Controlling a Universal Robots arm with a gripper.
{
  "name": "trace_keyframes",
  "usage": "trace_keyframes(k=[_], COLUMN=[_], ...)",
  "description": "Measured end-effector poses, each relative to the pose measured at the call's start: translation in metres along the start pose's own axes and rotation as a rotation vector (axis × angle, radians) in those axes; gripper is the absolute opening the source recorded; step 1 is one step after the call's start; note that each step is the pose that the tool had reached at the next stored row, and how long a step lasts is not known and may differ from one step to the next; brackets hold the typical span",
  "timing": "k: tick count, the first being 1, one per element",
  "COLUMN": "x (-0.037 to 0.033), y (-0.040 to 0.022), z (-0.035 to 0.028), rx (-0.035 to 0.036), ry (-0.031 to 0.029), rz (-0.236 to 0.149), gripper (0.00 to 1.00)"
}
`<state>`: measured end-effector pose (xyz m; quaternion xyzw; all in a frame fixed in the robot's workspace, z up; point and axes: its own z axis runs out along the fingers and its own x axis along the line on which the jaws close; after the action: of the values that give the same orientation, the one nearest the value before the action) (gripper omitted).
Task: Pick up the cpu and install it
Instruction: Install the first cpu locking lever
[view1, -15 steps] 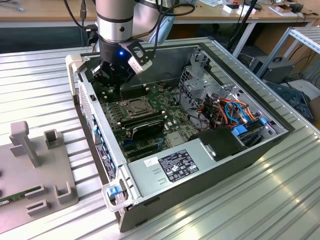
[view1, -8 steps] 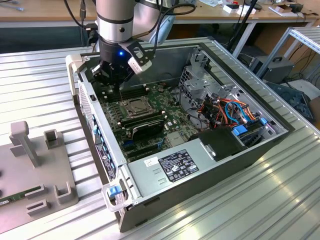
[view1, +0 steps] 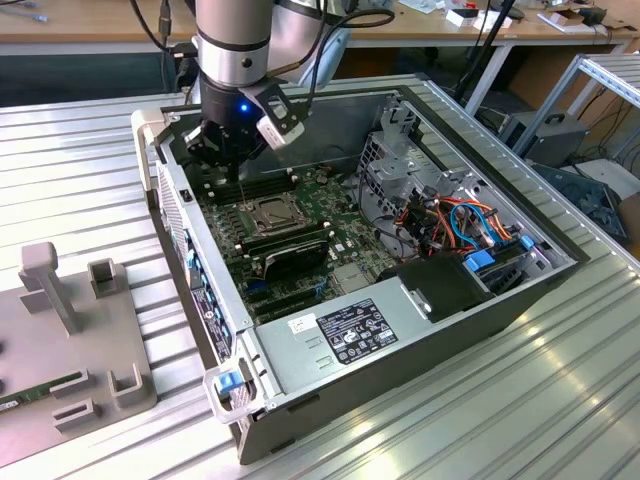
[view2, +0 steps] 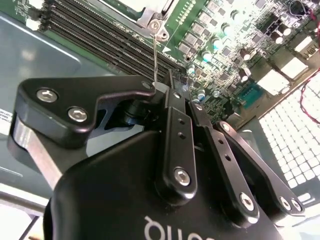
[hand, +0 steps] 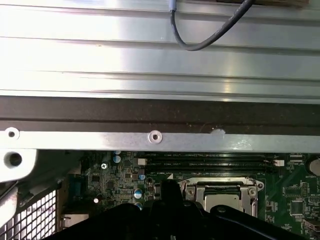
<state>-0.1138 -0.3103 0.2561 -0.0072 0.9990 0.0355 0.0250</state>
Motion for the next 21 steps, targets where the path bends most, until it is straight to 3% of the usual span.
trace_keyframes(k=[5, 7, 8, 9, 10, 12, 16, 20, 21], x=[-0.0117, -0.0180, -0.0245, -0.0312, -0.0379, -0.0428, -0.0492, -0.0494, -0.0494], y=[-0.0002, -0.0004, -0.0007, -0.0011, -0.0019, -0.0030, -0.0071, -0.0078, -0.0077], z=[0.0006, 0.0009, 0.0013, 0.0016, 0.0019, 0.0021, 0.0058, 0.0106, 0.0106], rx=[-0.0031, -0.0050, -0.0069, -0.0113, -0.0229, -0.0348, -0.0422, -0.0575, -0.0578], ry=[0.0000, 0.0000, 0.0000, -0.0002, -0.0004, -0.0005, -0.0006, -0.0008, -0.0009], rz=[0.000, 0.000, 0.000, 0.000, 0.001, 0.001, 0.002, 0.002, 0.003], gripper=[0.11, 0.11, 0.11, 0.11, 0.11, 0.11, 0.11, 0.11, 0.11])
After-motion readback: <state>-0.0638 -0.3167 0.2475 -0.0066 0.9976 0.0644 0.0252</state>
